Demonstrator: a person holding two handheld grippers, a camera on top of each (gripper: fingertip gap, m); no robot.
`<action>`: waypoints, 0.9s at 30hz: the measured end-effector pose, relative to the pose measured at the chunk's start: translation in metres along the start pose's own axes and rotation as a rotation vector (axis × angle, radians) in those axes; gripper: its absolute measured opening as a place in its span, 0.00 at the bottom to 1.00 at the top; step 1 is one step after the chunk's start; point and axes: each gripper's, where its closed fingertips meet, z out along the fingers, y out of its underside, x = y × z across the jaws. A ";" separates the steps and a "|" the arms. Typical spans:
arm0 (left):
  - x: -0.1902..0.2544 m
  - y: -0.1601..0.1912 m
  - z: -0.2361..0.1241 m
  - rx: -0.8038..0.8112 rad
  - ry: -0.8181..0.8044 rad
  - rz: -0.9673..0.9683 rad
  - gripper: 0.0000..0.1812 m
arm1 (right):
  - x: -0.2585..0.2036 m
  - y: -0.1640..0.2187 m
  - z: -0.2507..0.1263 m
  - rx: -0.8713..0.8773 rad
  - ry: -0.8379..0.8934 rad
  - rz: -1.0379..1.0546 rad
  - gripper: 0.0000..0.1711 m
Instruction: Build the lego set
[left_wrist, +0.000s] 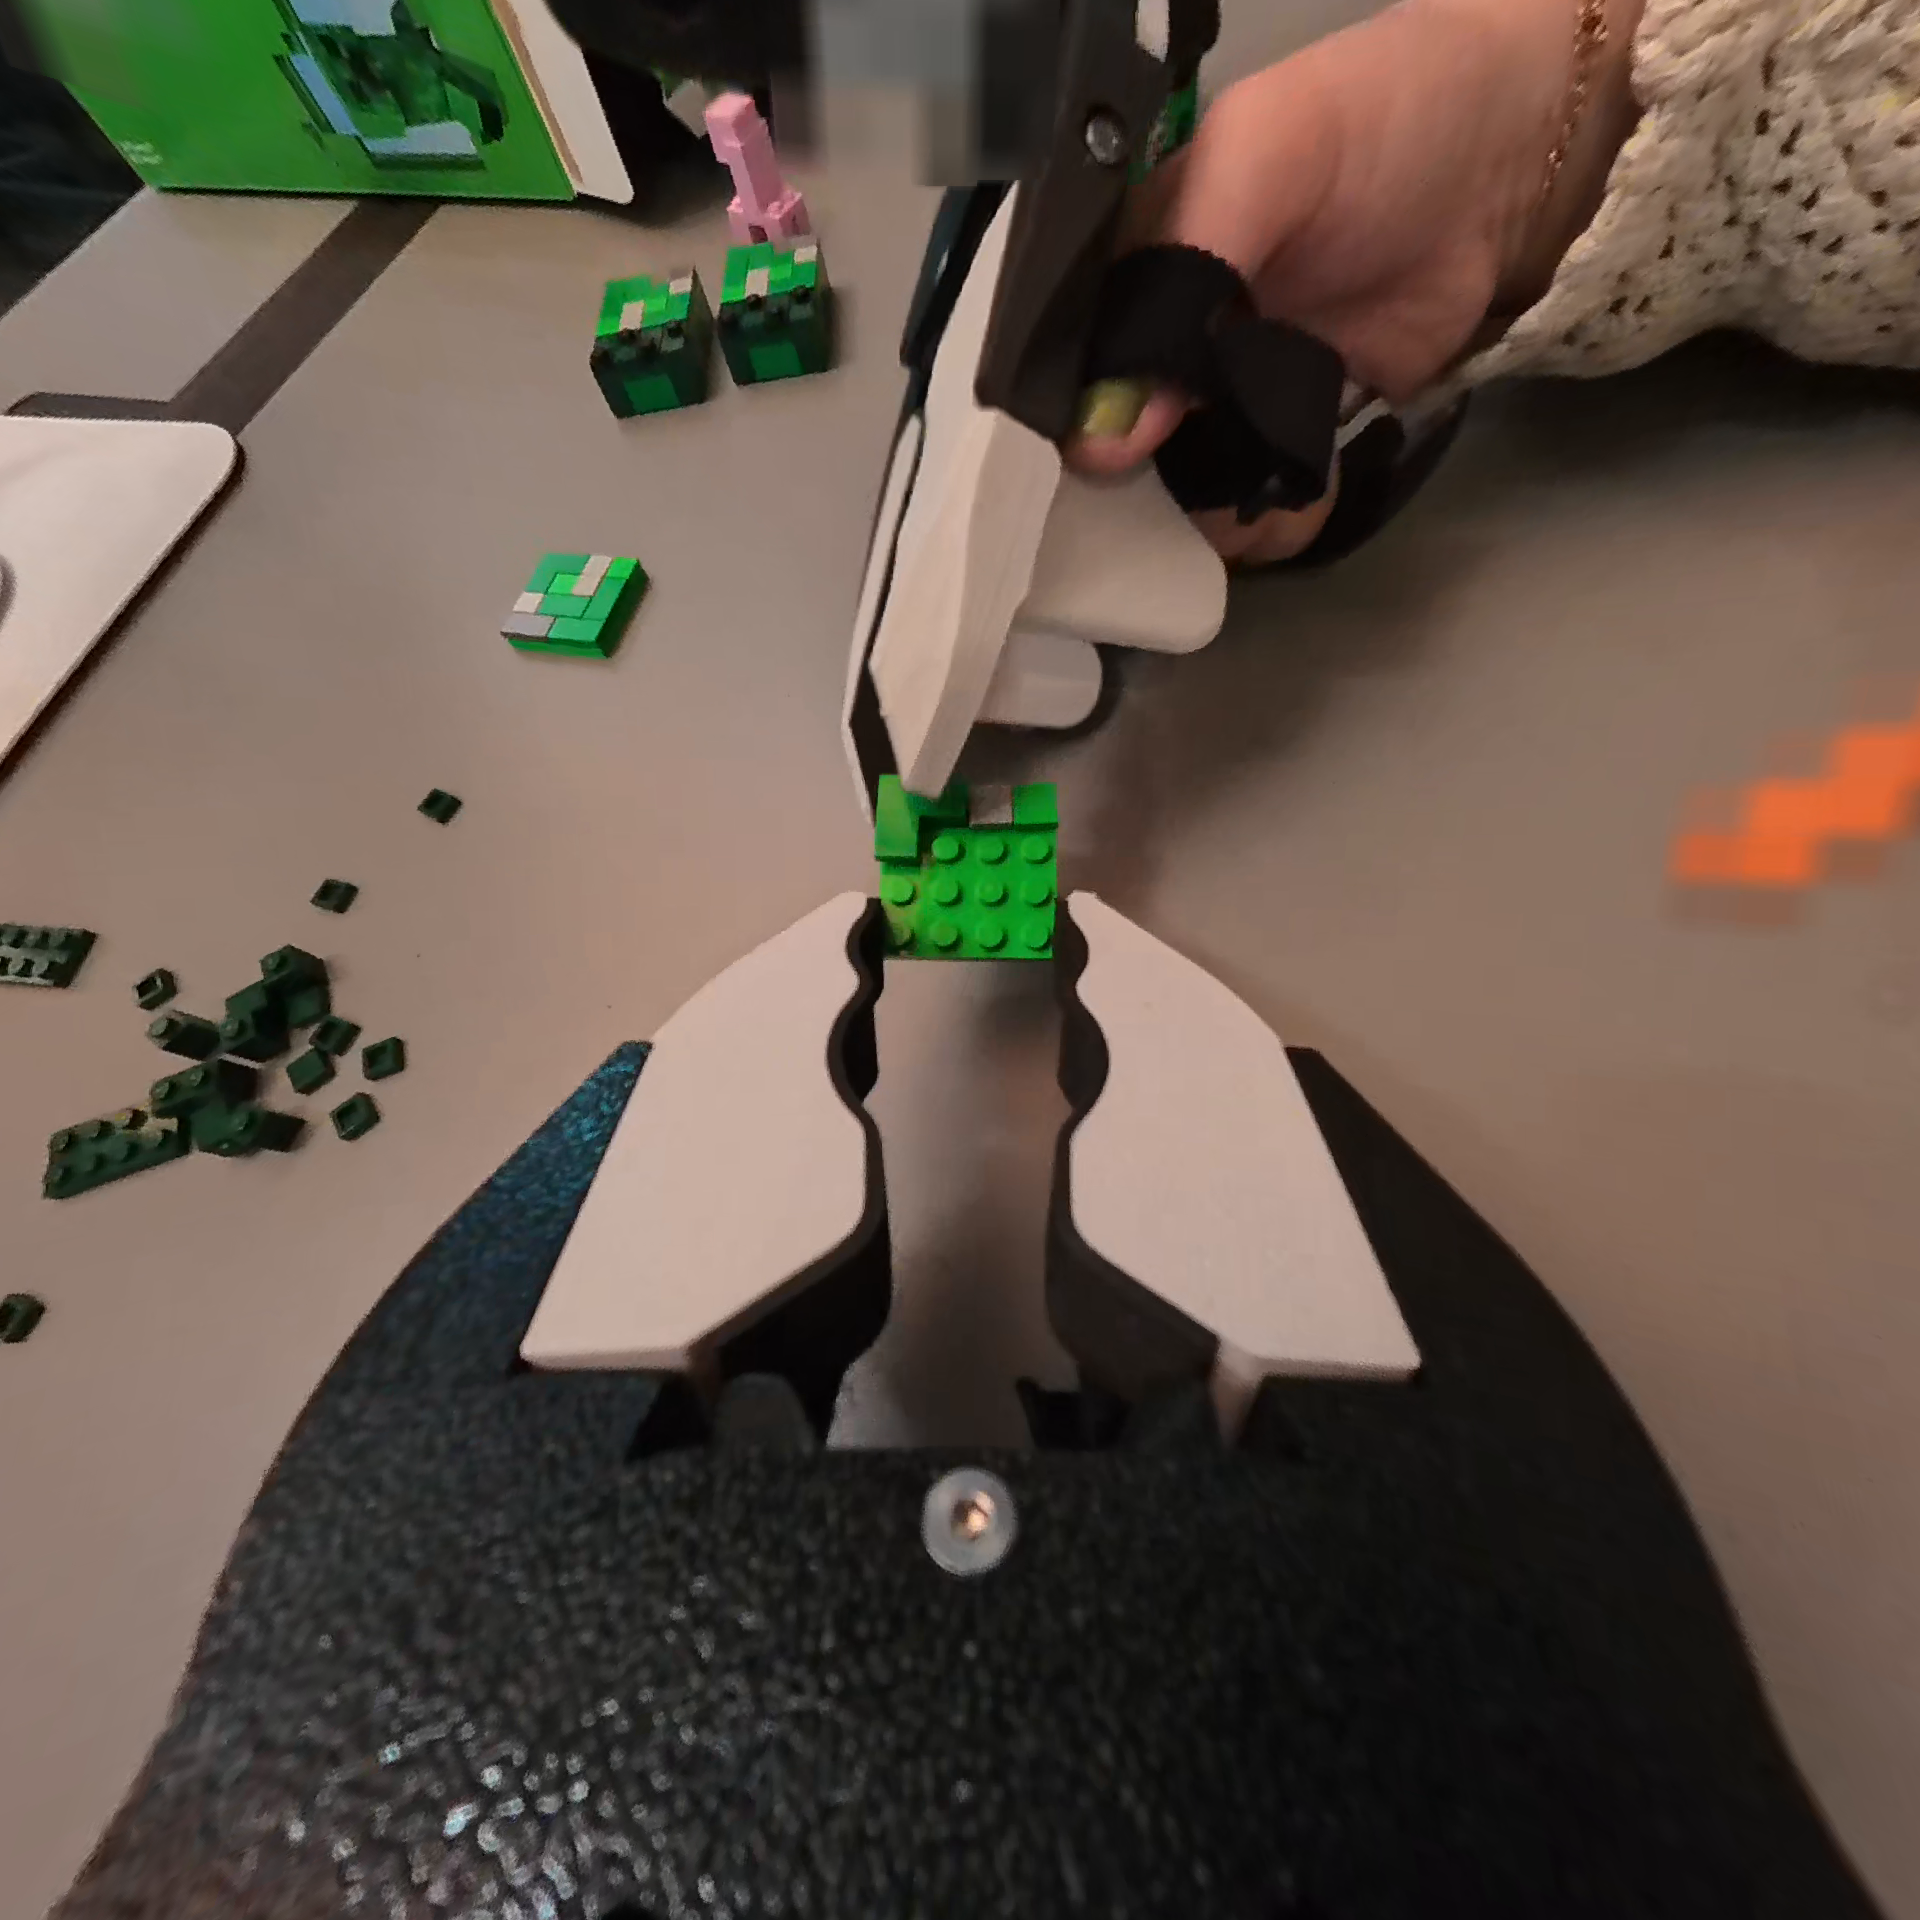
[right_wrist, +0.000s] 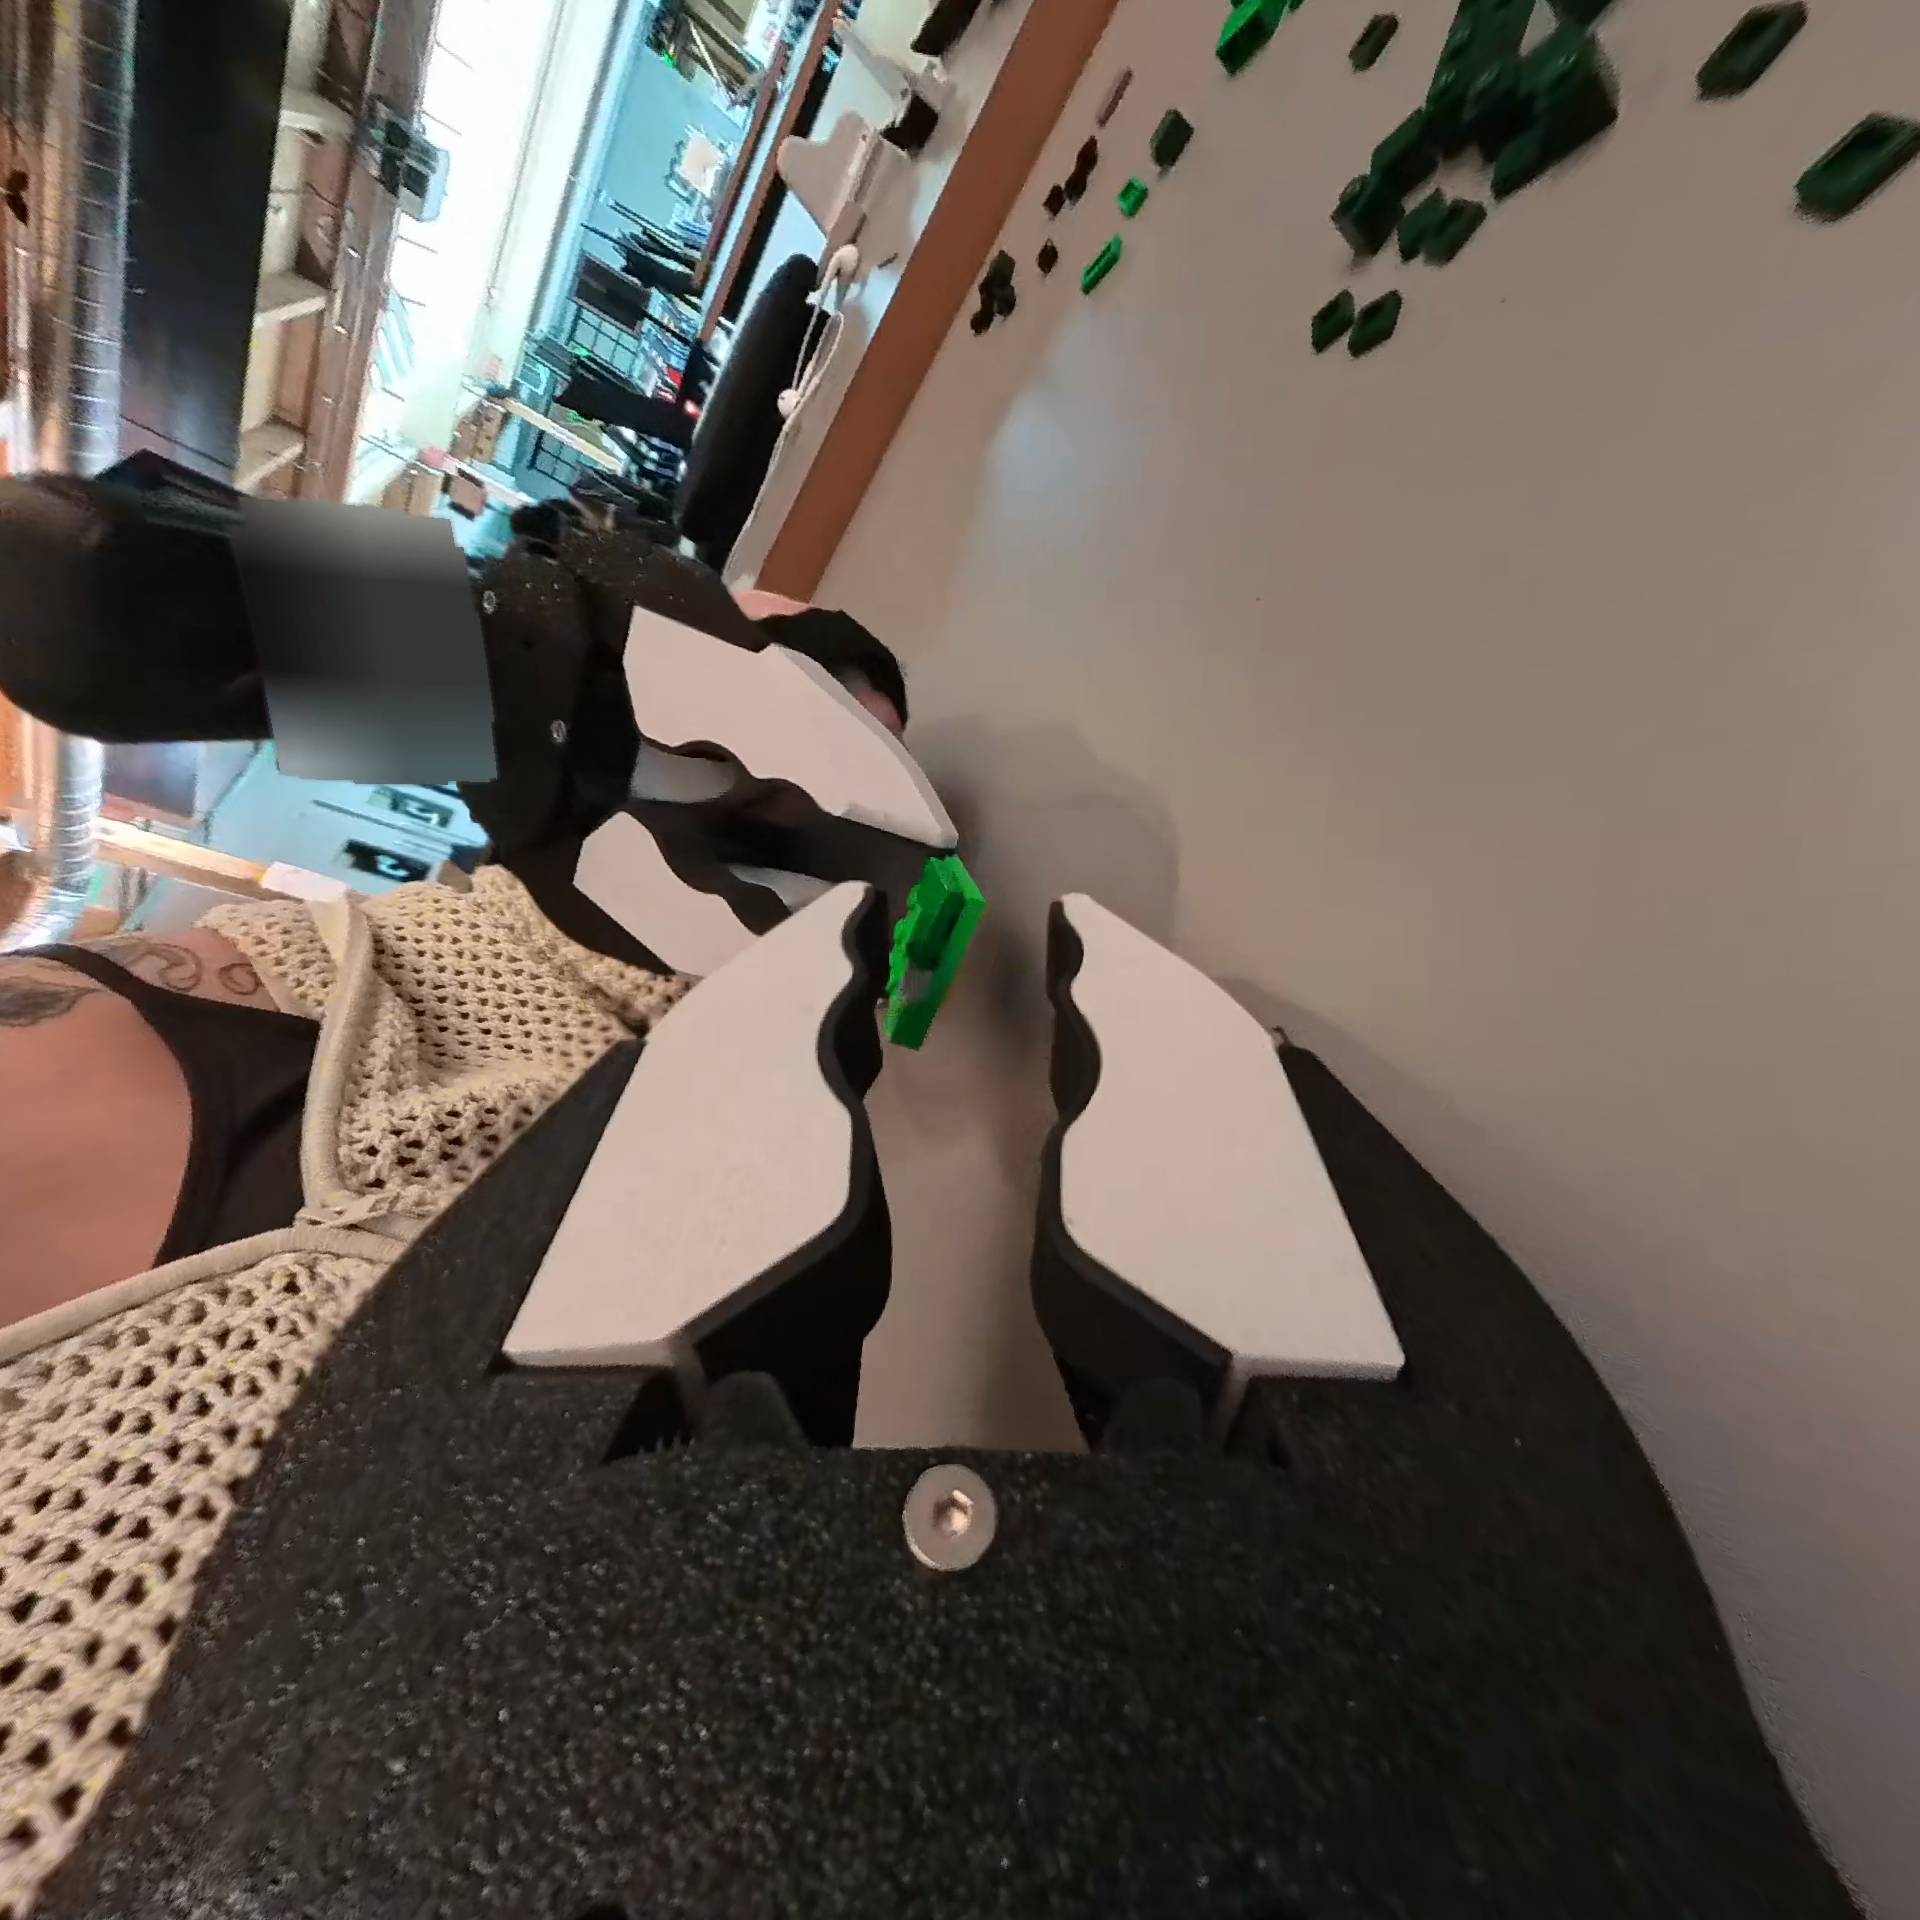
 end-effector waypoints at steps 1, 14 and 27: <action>0.000 -0.001 0.000 0.003 -0.004 0.004 0.17 | 0.000 0.000 0.001 -0.001 -0.005 0.007 0.15; -0.002 -0.003 0.001 0.022 -0.039 0.031 0.17 | -0.008 -0.002 0.001 0.011 -0.058 -0.077 0.04; 0.002 -0.017 -0.006 0.160 0.151 -0.269 0.17 | -0.034 -0.004 -0.004 0.036 -0.179 -0.311 0.04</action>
